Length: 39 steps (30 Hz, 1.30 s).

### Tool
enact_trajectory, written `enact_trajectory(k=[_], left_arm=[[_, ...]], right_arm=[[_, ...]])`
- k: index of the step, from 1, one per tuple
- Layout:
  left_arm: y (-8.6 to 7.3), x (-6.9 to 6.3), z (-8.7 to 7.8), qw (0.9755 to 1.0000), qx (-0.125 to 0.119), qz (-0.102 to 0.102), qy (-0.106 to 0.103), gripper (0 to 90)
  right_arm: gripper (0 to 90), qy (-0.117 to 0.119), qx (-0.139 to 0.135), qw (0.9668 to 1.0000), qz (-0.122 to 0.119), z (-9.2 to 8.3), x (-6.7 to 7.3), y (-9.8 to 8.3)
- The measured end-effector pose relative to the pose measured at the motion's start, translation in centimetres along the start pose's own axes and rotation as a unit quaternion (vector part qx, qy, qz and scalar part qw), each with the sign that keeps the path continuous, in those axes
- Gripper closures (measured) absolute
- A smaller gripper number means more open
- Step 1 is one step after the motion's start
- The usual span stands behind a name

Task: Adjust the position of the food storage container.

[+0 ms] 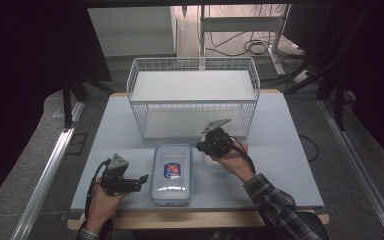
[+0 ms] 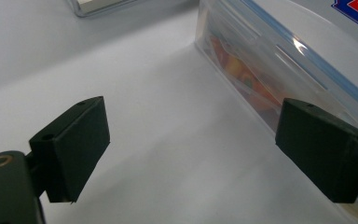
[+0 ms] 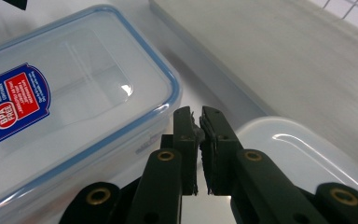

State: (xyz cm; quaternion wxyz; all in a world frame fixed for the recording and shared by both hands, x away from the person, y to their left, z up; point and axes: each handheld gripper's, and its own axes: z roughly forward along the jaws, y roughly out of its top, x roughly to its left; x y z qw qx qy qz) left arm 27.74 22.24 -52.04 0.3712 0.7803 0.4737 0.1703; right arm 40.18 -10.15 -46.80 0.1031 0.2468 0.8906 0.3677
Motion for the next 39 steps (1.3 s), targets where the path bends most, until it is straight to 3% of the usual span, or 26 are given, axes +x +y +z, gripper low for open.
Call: enact_trajectory(k=[5,10,25,28,31,33,35,37,39], left_arm=[[-0.1,-0.4,0.2,0.9994,0.016,0.027,0.016,11.0],[-0.1,-0.4,0.2,0.9991,0.018,0.032,0.020,11.4],[-0.1,-0.6,0.3,0.9988,0.020,0.036,0.026,11.7],[0.1,-0.5,0.3,0.9992,0.014,0.028,0.025,12.0],[0.2,-0.4,0.2,0.9996,0.008,0.019,0.020,12.2],[0.1,-0.4,0.2,0.9996,0.007,0.018,0.020,12.2],[0.1,-0.3,0.1,0.9997,0.008,0.016,0.019,12.2],[0.1,-0.3,0.1,0.9997,0.008,0.015,0.018,12.3],[0.1,-0.2,0.2,0.9997,0.008,0.016,0.017,12.3]], right_arm=[[86.9,-0.002,0.011,0.9999,-0.010,0.5,0.3,-0.1],[89.3,-0.010,0.014,0.9999,-0.003,-0.2,-0.2,-0.7],[89.7,-0.029,0.032,0.9985,0.033,-4.8,-1.6,-5.3],[89.7,-0.029,0.031,0.9976,0.055,-6.1,-2.3,-6.4],[89.6,-0.030,0.018,0.9975,0.061,-6.5,-2.7,-6.1],[89.6,-0.045,0.004,0.9970,0.063,-6.5,-3.2,-5.1],[89.6,-0.072,-0.003,0.9953,0.064,-5.5,-4.5,-3.4],[89.6,-0.072,-0.007,0.9944,0.077,-4.6,-5.2,-2.6],[89.5,-0.077,-0.004,0.9944,0.072,-4.0,-5.5,-2.2]])
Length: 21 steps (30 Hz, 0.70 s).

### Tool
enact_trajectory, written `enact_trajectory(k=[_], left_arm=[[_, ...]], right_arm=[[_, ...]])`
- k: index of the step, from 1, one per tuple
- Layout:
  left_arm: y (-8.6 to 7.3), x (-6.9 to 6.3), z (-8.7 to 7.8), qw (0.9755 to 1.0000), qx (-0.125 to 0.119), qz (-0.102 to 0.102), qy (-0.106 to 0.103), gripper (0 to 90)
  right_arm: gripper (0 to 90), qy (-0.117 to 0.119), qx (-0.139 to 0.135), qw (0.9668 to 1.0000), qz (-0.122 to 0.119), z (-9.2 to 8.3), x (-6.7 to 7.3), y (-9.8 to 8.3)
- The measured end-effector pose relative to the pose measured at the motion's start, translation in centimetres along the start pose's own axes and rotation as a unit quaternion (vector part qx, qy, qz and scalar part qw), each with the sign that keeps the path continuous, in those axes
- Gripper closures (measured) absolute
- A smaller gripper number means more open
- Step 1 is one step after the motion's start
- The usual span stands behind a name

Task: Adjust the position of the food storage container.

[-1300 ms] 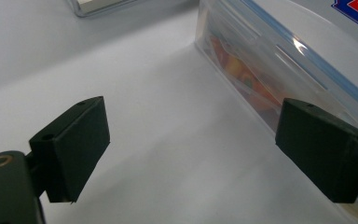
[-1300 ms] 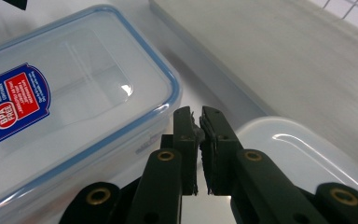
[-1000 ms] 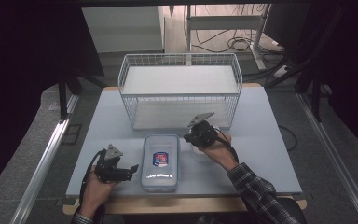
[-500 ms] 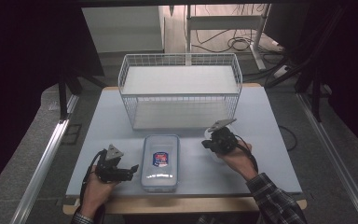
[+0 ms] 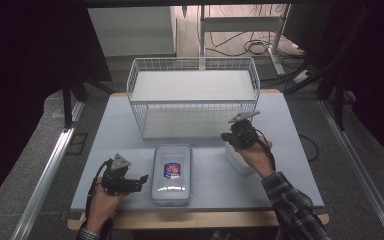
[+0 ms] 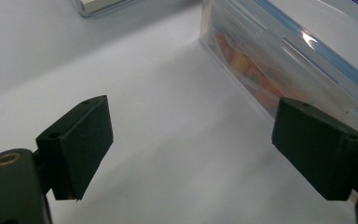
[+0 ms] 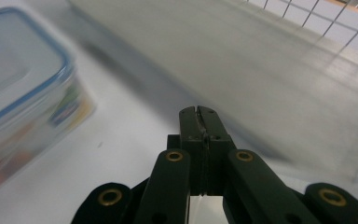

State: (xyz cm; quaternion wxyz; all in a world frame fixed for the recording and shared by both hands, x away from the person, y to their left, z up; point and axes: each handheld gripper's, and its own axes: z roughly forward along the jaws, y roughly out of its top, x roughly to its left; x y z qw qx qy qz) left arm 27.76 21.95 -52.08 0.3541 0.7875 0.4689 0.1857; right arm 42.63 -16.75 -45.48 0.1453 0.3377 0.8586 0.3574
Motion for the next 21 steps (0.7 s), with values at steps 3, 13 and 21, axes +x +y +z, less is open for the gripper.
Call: enact_trajectory(k=[3,13,21], left_arm=[[0.0,0.0,0.0,1.0000,0.002,0.004,0.001,12.6],[0.0,-0.2,0.2,1.0000,0.006,0.007,-0.001,12.7],[0.0,-0.2,0.2,1.0000,0.004,0.002,-0.004,12.5]], right_arm=[[89.5,-0.001,0.023,0.9997,-0.004,1.6,0.0,0.5],[89.6,0.005,0.057,0.9983,-0.003,0.6,0.2,-1.3],[89.5,0.012,0.065,0.9977,-0.016,-2.2,1.3,-3.5]])
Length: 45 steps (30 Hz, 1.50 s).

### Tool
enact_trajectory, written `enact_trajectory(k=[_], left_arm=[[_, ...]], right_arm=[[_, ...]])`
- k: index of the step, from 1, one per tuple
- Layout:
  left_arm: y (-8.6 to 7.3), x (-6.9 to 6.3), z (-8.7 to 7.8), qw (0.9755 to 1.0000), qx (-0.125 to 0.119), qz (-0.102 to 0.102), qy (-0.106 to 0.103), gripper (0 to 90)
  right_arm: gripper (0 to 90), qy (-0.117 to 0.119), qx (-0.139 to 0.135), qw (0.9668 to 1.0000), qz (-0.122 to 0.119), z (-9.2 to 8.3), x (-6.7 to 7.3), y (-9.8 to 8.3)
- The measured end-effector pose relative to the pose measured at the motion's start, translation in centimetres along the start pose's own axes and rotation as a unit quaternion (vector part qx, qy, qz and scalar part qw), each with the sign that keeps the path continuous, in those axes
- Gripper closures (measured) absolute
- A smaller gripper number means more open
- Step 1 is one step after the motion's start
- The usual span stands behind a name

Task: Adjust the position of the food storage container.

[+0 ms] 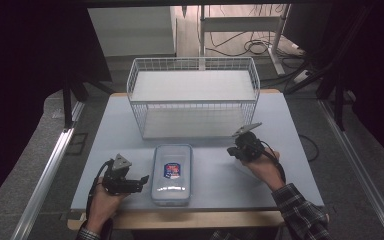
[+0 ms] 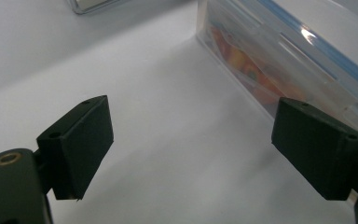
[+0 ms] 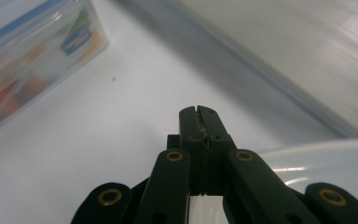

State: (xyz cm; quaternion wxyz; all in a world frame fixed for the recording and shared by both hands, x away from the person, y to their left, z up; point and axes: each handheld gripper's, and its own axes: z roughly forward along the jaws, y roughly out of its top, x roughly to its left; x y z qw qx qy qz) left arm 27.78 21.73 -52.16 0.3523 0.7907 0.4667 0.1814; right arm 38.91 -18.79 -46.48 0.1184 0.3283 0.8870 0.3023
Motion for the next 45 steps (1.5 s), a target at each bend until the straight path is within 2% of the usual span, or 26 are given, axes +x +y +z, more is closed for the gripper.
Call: enact_trajectory(k=[6,8,10,14,16,17,18,19,20,21,22,23,24,25,27,28,29,31,34,35,38,39,40,41,42,45], left_arm=[[0.1,-0.1,0.0,0.9998,-0.006,-0.009,-0.016,9.6],[0.1,-0.1,0.0,0.9998,-0.007,-0.009,-0.019,8.9],[0.2,-0.1,0.0,0.9997,-0.008,-0.012,-0.018,8.3],[0.2,-0.1,0.0,0.9996,-0.001,-0.011,-0.027,9.6],[0.2,-0.1,-0.1,0.9995,0.004,-0.006,-0.032,10.3],[0.2,-0.1,-0.1,0.9994,0.005,-0.007,-0.035,10.3],[0.2,0.0,-0.2,0.9991,0.006,-0.005,-0.041,16.0],[0.0,-0.1,-0.6,0.9981,0.008,0.004,-0.060,22.2],[0.0,-0.1,-0.6,0.9981,0.008,0.004,-0.060,30.0],[-0.1,-0.2,-0.7,0.9967,0.014,0.015,-0.079,30.0],[-0.2,-0.3,-0.9,0.9950,0.020,0.031,-0.093,35.9],[-0.4,-0.6,-1.2,0.9928,0.025,0.046,-0.108,48.3],[-0.4,-0.6,-1.2,0.9928,0.025,0.046,-0.108,51.9],[-0.6,-0.8,-1.3,0.9912,0.027,0.049,-0.120,51.9],[-0.8,-1.2,-1.6,0.9884,0.030,0.054,-0.138,64.1],[-0.9,-1.4,-1.8,0.9869,0.031,0.058,-0.147,74.1],[-0.9,-1.5,-1.9,0.9857,0.033,0.061,-0.154,74.1],[-1.0,-2.1,-2.1,0.9821,0.038,0.074,-0.169,83.1],[-1.2,-2.5,-1.8,0.9760,0.046,0.080,-0.197,88.3],[-1.2,-2.5,-1.8,0.9760,0.046,0.080,-0.197,88.6],[-0.8,-3.2,-1.4,0.9721,0.042,0.084,-0.215,88.8],[-0.5,-3.7,-1.1,0.9697,0.042,0.091,-0.223,88.8],[-0.5,-3.7,-1.1,0.9697,0.042,0.091,-0.223,88.8],[-0.1,-4.4,-0.6,0.9672,0.040,0.097,-0.231,88.7],[-0.1,-4.4,-0.6,0.9672,0.040,0.097,-0.231,88.6],[1.0,-6.0,0.3,0.9648,0.038,0.110,-0.236,87.8]], right_arm=[[89.5,-0.003,-0.005,0.9999,0.012,-2.4,0.0,-3.0],[89.4,-0.005,-0.007,0.9999,0.014,-2.7,-0.1,-3.3],[89.3,-0.012,-0.013,0.9994,0.029,-3.7,-0.6,-4.7],[89.3,-0.018,-0.019,0.9988,0.041,-4.4,-1.3,-5.7],[89.3,-0.039,-0.020,0.9976,0.054,-5.0,-2.4,-6.6],[89.3,-0.039,-0.020,0.9976,0.054,-5.0,-2.4,-6.6],[89.3,-0.053,-0.019,0.9966,0.060,-5.1,-2.9,-6.9],[89.3,-0.051,-0.022,0.9966,0.061,-5.0,-3.0,-7.1],[89.3,-0.051,-0.022,0.9966,0.061,-5.0,-3.0,-7.1],[89.2,-0.047,-0.027,0.9968,0.058,-5.0,-2.9,-7.2],[89.2,-0.041,-0.031,0.9971,0.055,-5.0,-2.7,-7.2],[89.0,-0.032,-0.042,0.9976,0.044,-5.1,-2.3,-7.3],[89.0,-0.032,-0.042,0.9976,0.044,-5.1,-2.3,-7.3],[89.0,-0.030,-0.046,0.9977,0.040,-5.1,-2.1,-7.3],[89.2,-0.024,-0.055,0.9978,0.027,-5.2,-1.4,-7.3],[89.2,-0.019,-0.061,0.9978,0.019,-5.3,-0.8,-7.3],[89.2,-0.019,-0.061,0.9978,0.019,-5.3,-0.8,-7.3],[89.3,-0.013,-0.063,0.9979,0.010,-5.3,-0.1,-7.3],[89.3,0.001,-0.068,0.9977,0.005,-5.2,1.1,-7.2],[89.3,0.001,-0.068,0.9977,0.005,-5.2,1.1,-7.2],[89.3,0.012,-0.069,0.9975,0.001,-5.1,2.1,-7.1],[89.3,0.015,-0.070,0.9974,-0.005,-5.2,2.8,-7.1],[89.2,0.017,-0.070,0.9974,-0.006,-5.2,3.0,-7.1],[89.3,0.020,-0.071,0.9973,-0.007,-5.2,3.3,-7.2],[89.3,0.020,-0.071,0.9973,-0.007,-5.2,3.3,-7.2],[89.4,0.037,-0.073,0.9967,0.000,-5.2,3.9,-7.5]])
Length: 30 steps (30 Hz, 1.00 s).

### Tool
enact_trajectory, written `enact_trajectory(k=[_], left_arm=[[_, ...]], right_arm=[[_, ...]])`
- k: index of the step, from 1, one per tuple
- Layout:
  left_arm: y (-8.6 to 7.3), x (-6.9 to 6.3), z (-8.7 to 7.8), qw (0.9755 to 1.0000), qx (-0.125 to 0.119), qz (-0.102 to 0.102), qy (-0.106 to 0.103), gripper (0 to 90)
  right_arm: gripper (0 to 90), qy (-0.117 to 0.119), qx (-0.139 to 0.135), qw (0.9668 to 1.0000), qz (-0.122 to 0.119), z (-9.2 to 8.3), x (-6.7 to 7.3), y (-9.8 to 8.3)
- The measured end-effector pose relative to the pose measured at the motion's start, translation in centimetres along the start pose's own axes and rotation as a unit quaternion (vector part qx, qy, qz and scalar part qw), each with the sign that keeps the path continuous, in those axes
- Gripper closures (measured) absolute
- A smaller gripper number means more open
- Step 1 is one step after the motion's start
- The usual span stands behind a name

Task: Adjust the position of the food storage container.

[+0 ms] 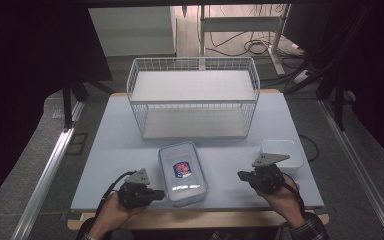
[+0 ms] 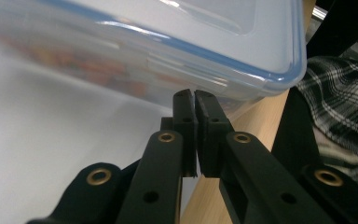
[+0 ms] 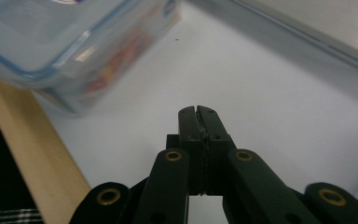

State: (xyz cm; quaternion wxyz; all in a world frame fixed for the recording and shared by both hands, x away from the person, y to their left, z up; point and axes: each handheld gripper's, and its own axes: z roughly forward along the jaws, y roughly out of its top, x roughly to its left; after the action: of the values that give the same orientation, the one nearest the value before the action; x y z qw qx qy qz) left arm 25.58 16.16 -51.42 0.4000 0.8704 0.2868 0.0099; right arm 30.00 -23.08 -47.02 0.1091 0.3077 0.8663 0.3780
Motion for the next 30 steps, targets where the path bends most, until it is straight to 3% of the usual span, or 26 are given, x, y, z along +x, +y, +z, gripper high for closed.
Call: enact_trajectory(k=[5,8,9,11,14,16,18,19,22,26,28,30], left_arm=[[2.5,-0.6,2.5,0.9999,-0.012,0.005,0.004,87.8],[3.5,-0.5,3.9,0.9991,-0.021,-0.003,-0.036,89.2],[3.7,-0.6,4.1,0.9994,-0.014,0.001,-0.031,89.6],[3.5,0.0,3.5,1.0000,-0.005,0.007,0.003,89.7],[2.7,2.2,1.8,0.9976,-0.009,-0.016,0.067,89.8],[2.3,4.2,0.7,0.9931,-0.020,-0.040,0.108,89.8],[2.6,6.7,-0.1,0.9877,-0.037,-0.051,0.143,89.7],[2.6,6.7,-0.1,0.9877,-0.037,-0.051,0.143,89.7],[4.3,8.8,0.7,0.9864,-0.045,-0.049,0.150,89.6],[6.3,10.0,2.6,0.9910,-0.052,-0.043,0.116,89.9],[6.7,10.0,3.0,0.9905,-0.049,-0.043,0.122,89.9],[6.4,9.9,2.7,0.9912,-0.048,-0.046,0.114,90.0]], right_arm=[[89.5,0.013,0.001,0.9999,0.004,0.3,0.6,-0.3],[89.6,0.022,-0.004,0.9997,0.004,0.4,0.9,-0.2],[89.6,0.022,-0.004,0.9997,0.003,0.5,1.0,-0.2],[89.6,0.023,-0.002,0.9997,-0.001,0.7,1.5,-0.4],[89.5,0.029,0.002,0.9996,0.003,0.8,1.7,-0.6],[89.5,0.034,0.003,0.9994,0.006,0.9,1.9,-0.7],[89.5,0.048,0.012,0.9987,0.008,1.5,2.4,-1.2],[89.5,0.048,0.014,0.9987,0.008,1.6,2.6,-1.2],[89.5,0.045,0.016,0.9988,0.009,1.9,2.7,-1.3],[89.4,0.036,0.015,0.9989,0.025,2.3,2.4,-1.2],[89.4,0.037,0.017,0.9987,0.030,2.4,2.4,-1.3],[89.5,0.022,0.017,0.9990,0.034,2.3,2.3,-1.2]])
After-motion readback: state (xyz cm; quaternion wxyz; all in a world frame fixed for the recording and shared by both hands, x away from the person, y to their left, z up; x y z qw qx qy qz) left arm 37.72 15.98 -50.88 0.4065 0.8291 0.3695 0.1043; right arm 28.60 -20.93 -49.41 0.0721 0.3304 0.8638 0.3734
